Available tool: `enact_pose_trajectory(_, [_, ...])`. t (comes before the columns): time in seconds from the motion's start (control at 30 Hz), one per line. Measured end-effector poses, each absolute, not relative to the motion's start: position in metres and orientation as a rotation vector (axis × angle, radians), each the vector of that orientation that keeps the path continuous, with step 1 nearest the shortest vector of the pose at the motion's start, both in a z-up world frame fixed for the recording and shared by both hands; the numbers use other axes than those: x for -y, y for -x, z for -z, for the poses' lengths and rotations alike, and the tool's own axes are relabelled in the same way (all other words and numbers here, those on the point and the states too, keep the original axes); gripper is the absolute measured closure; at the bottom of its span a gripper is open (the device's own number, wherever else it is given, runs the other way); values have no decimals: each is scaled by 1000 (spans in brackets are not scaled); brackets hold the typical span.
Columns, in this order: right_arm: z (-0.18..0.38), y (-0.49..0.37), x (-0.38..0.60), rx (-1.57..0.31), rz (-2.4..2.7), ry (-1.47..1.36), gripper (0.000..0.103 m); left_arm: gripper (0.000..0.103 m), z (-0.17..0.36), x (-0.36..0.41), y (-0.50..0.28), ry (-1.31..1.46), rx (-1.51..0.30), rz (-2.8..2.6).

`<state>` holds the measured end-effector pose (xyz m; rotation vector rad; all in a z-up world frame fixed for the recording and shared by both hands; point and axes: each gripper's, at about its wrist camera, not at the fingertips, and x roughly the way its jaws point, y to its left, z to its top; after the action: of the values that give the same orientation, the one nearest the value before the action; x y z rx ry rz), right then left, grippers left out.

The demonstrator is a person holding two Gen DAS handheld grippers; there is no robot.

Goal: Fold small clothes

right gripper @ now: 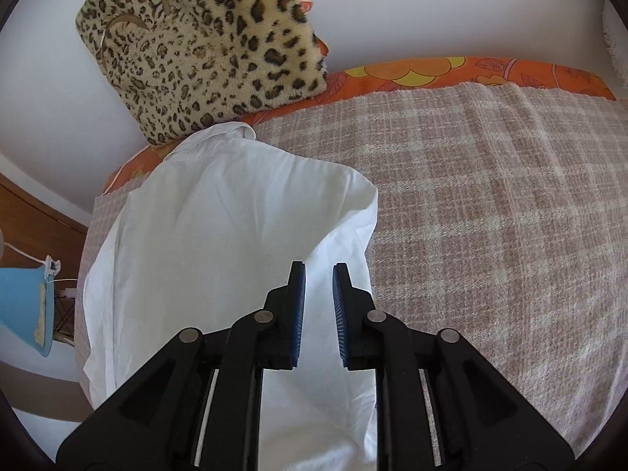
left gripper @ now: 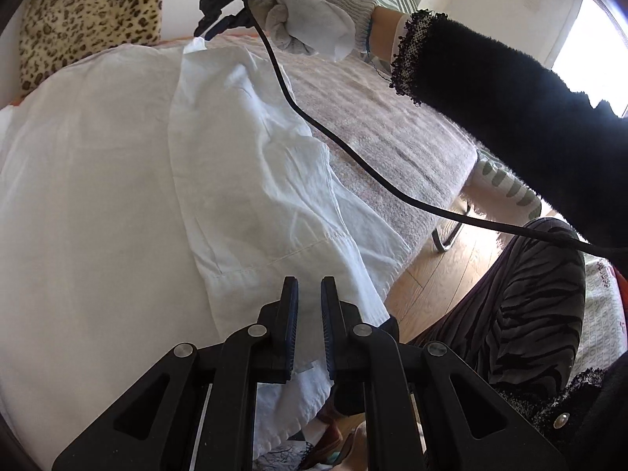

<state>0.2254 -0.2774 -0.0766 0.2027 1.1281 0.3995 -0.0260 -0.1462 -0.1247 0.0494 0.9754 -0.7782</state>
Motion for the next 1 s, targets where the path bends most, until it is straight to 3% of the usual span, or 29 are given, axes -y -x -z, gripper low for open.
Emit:
enact_pose_trajectory(0.07, [68, -206, 296, -1102, -398, -227, 59, 86, 119, 148, 36, -57, -938, 791])
enact_pose_trajectory(0.13, [63, -188, 311, -1082, -407, -245, 54, 60, 115, 155, 47, -61, -913, 807])
enact_pose_trajectory(0.2, [63, -175, 324, -1073, -416, -260, 49, 50, 115, 164, 55, -68, -898, 814])
enact_pose_trajectory(0.27, [67, -165, 336, -1058, -404, -278, 38, 50, 115, 173, 61, -96, -889, 814])
enact_pose_trajectory(0.33, [74, -160, 347, -1059, -395, -319, 34, 49, 117, 185, 66, -152, -862, 798])
enact_pose_trajectory(0.73, [120, -161, 362, -1135, -372, -376, 34, 46, 137, 232, 62, -386, -809, 710])
enact_pose_trajectory(0.8, [125, -162, 360, -1142, -366, -365, 34, 48, 138, 229, 60, -379, -796, 711])
enact_pose_trajectory(0.9, [128, -164, 363, -1138, -343, -370, 34, 74, 136, 218, 56, -332, -783, 696])
enact_pose_trajectory(0.93, [130, -164, 365, -1140, -347, -383, 34, 90, 135, 213, 52, -304, -789, 686])
enact_pose_trajectory(1.0, [131, -164, 368, -1138, -353, -404, 34, 97, 133, 201, 44, -218, -816, 697])
